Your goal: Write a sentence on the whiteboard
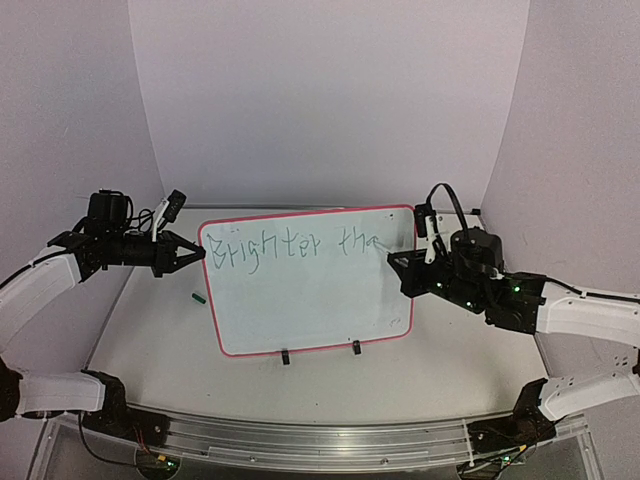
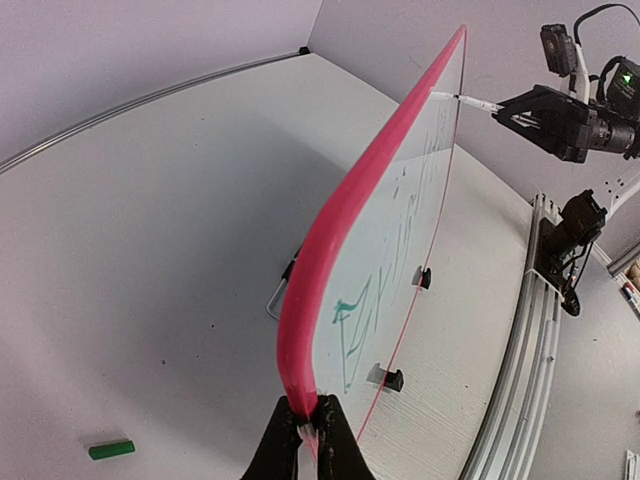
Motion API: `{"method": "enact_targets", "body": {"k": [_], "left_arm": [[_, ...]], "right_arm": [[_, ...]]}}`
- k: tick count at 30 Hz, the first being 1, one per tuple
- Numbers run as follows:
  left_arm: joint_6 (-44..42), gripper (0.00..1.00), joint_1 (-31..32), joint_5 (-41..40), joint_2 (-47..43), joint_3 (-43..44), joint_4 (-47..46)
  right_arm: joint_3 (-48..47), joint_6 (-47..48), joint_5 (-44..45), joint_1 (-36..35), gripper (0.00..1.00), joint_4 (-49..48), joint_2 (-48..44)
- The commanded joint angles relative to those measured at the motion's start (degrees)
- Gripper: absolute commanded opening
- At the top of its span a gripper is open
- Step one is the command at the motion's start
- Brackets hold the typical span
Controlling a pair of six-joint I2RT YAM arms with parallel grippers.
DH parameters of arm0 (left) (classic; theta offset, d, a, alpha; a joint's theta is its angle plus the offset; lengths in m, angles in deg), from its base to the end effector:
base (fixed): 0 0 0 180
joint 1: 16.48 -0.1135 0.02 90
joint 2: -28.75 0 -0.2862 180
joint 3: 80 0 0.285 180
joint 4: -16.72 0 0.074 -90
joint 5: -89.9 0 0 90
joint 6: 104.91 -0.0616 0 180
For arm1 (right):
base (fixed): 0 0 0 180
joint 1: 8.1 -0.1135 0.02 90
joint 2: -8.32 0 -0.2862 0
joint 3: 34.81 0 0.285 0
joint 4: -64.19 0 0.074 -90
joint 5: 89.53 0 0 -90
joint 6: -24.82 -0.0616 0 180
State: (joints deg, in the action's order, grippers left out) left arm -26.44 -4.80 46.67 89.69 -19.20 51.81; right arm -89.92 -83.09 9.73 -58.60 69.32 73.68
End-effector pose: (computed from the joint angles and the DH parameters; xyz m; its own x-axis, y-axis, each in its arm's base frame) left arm 0.2464 -0.0968 0.2959 -0.4093 0.2244 -0.8844 0.8199 0.5158 -0.2486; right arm 0.2055 0.2337 0.2872 -0.3644 0.0351 -0.9306 -0.5789 0.7742 0.2559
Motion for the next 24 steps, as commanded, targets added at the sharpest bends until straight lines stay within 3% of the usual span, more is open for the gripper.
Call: {"method": "enact_targets", "body": {"k": [1,24], "left_arm": [[-2.0,0.0,1.4,-1.6,1.6,-0.1,4.0],[-2.2,0.0,1.5,-1.4,2.1,0.0,4.0]], "right_arm": [[0.3,-0.9,0.4,0.2,0.0,1.2,-0.2],[-2.9,3.0,4.5,0.2,0.0,3.5,-3.8]]}}
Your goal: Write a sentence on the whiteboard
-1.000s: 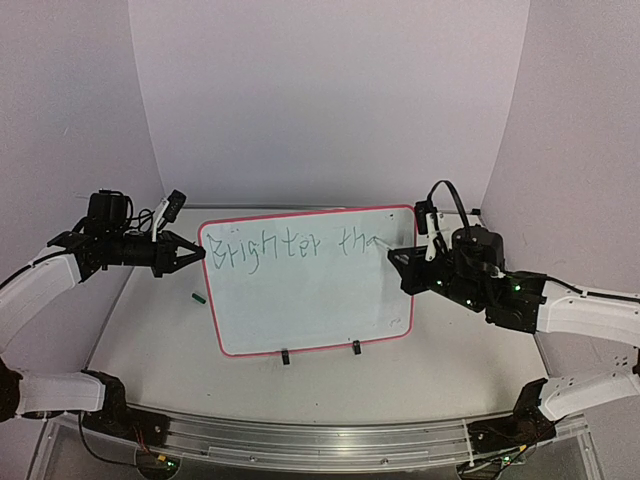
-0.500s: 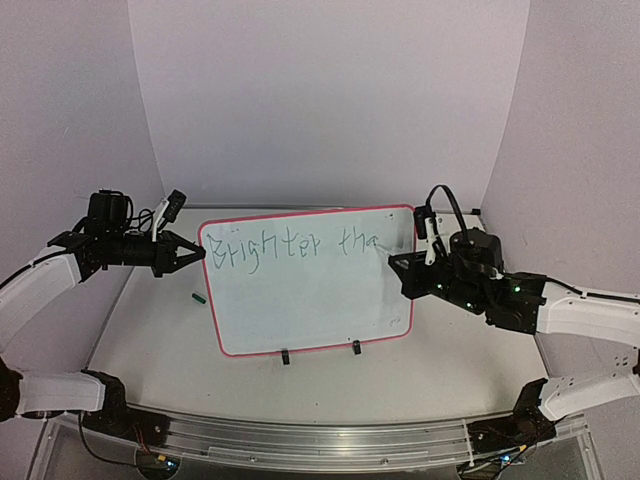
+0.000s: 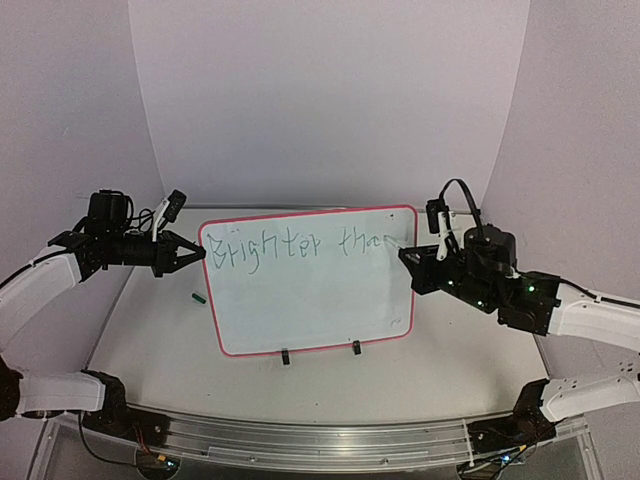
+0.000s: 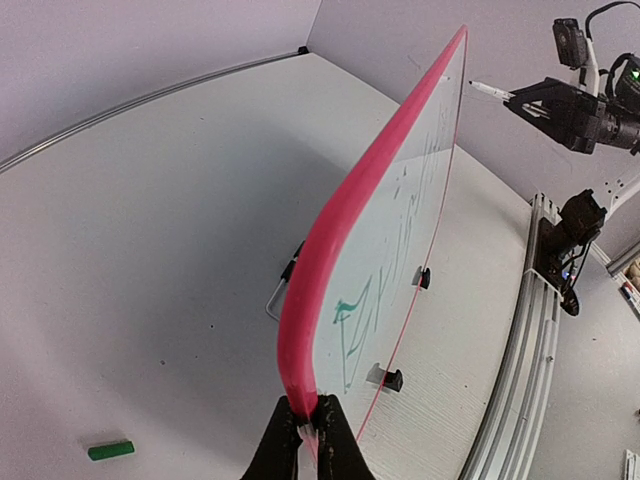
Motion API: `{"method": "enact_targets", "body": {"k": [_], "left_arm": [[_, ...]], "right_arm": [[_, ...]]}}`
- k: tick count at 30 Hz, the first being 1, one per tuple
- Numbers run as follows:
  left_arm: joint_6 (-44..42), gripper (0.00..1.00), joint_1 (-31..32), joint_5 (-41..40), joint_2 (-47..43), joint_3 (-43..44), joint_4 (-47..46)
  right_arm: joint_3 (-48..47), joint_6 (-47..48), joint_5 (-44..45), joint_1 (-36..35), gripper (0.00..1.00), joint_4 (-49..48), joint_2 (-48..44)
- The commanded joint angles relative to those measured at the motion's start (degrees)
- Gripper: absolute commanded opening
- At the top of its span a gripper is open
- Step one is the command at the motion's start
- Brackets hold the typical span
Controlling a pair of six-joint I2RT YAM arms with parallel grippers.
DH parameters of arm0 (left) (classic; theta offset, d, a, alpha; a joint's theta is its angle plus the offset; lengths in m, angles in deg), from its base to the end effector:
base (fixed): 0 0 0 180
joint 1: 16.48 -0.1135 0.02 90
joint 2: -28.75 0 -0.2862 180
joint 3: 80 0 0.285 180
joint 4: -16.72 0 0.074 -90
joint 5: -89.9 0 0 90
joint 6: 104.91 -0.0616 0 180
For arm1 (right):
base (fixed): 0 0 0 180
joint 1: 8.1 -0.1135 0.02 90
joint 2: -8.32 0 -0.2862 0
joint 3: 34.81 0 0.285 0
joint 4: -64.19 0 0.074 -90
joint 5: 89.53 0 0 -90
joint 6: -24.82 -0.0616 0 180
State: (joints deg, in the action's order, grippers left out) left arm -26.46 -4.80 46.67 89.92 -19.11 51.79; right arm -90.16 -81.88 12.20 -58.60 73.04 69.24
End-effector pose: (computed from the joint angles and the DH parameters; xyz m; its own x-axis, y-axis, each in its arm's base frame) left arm 0.2473 -0.0969 0.2956 -0.4108 0.2250 -0.8835 0.8195 0.5158 -0.2497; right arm 0.1971 0.2194 0.3025 -0.3328 0.0386 -0.9422 -0.5582 0.7973 0.2298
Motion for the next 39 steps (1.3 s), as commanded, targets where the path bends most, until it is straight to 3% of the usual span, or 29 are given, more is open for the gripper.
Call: {"method": "enact_targets", "body": {"k": [1,16,39], "left_arm": [[-2.1,0.0,1.4,-1.4,1.8,-0.1,4.0],[-2.1,0.0,1.5,-1.4,1.6,-0.1,4.1],[-2.0,0.0,1.5,-1.3,1.8,-0.1,4.0]], "right_arm": [[-3.0,2.1,2.0,0.2,0.0,-0.2,1.1],[-5.6,5.0,3.5,0.2,0.0,-0.5,4.2],[0.5,-0.6,0.2,0.1,0.0,0.5,0.8]]}}
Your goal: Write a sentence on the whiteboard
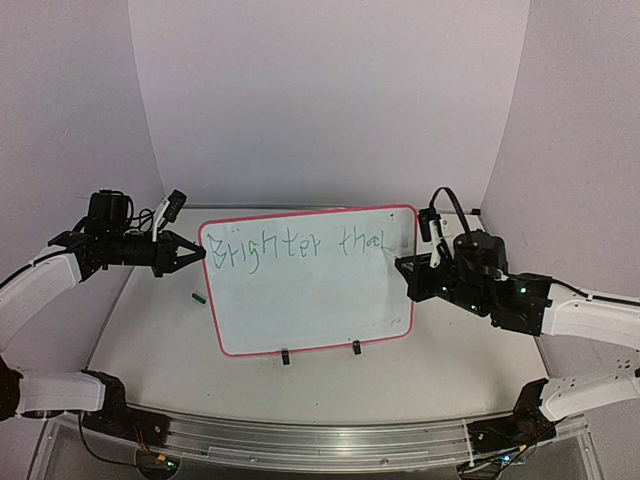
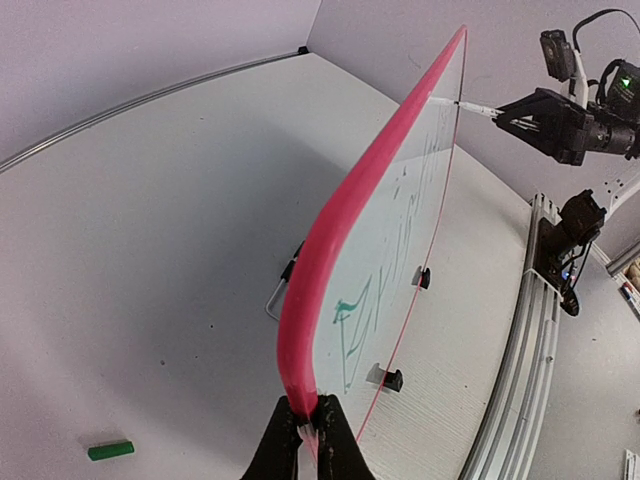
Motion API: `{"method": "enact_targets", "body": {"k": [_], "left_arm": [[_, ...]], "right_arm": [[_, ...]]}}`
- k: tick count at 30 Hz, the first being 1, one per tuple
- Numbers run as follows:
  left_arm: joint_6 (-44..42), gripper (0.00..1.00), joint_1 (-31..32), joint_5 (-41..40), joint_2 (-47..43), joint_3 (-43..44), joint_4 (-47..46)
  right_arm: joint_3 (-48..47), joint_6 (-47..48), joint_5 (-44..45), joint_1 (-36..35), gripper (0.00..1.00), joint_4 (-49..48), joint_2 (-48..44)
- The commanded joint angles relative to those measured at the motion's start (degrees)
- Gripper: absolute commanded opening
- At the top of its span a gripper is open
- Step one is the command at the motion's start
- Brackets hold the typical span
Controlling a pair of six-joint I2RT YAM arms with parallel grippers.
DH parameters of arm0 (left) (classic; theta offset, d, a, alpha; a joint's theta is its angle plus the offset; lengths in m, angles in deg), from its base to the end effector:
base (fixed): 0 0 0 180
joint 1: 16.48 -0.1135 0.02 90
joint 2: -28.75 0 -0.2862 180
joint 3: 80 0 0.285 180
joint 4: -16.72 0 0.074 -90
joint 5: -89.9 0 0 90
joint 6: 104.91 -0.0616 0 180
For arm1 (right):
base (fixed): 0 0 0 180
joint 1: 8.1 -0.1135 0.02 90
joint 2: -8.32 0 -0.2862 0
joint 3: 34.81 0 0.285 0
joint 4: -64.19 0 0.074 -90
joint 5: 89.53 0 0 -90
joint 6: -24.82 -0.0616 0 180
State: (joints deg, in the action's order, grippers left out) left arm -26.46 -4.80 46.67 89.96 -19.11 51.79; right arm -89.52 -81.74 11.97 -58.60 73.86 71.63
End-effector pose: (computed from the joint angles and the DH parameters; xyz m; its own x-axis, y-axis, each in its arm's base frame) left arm 0.2474 -0.0970 0.2954 -0.4114 0.2251 -0.8832 0.8193 0.5159 -0.2502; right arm 0.2008 0.2243 0.2845 -0.3723 -0.0126 -0.9280 -0.5525 0.8064 0.2107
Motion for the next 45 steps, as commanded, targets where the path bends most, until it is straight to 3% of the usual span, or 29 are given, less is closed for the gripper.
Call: {"method": "enact_targets", "body": {"k": [1,24,45], "left_arm": [[-2.0,0.0,1.5,-1.3,1.8,-0.1,4.0],[-2.0,0.0,1.5,-1.5,1.6,-0.2,4.1],[-2.0,0.0,1.4,-1.4,1.7,-0.2,4.0]], "right_arm": [[-0.4,-0.5,0.7,0.1,0.0,-0.4,-1.5],[-3.6,3.2,3.3,0.2,0.0,-5.5,0.9],[-2.0,0.9,7.5,0.1,0.0,-3.3,-0.7]]}}
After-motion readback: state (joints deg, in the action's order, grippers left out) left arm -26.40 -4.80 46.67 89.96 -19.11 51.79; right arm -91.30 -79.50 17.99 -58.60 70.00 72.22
